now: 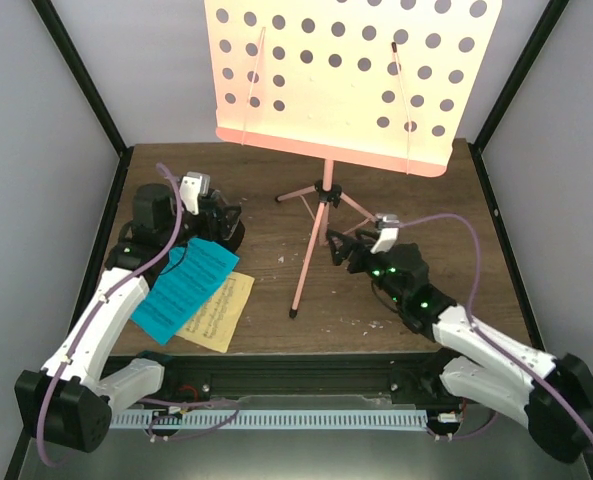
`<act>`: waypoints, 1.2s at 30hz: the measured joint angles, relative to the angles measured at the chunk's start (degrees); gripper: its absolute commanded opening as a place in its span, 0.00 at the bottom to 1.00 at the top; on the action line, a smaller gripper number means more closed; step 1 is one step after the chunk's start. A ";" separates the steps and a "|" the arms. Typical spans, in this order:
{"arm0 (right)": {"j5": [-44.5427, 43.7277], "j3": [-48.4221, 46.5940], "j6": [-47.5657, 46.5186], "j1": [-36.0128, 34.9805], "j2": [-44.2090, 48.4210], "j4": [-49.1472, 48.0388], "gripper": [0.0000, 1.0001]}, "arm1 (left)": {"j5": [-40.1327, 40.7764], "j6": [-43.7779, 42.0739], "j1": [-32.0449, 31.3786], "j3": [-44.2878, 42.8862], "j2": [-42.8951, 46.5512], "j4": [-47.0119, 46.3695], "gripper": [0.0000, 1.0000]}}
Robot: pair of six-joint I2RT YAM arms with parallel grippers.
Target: Pack up the instrument practice props
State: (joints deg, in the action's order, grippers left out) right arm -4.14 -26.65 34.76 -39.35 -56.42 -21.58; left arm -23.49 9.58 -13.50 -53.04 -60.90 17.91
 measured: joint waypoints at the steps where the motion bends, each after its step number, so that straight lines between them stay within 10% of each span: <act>1: 0.85 1.25 0.09 1.66 2.64 1.29 1.00 | 0.46 -0.24 0.00 0.00 0.37 0.17 0.82; 10: 10.64 2.80 11.82 15.56 10.80 7.17 1.00 | 2.91 -0.83 0.00 0.00 2.51 0.28 0.82; 36: 17.31 -8.76 46.38 15.47 -10.91 -6.32 0.75 | 13.42 -4.15 0.00 0.00 2.49 1.40 0.77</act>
State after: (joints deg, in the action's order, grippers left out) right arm 13.17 -35.42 81.14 -23.88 -67.33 -27.90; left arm -10.07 5.43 -13.50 -53.04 -58.41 19.31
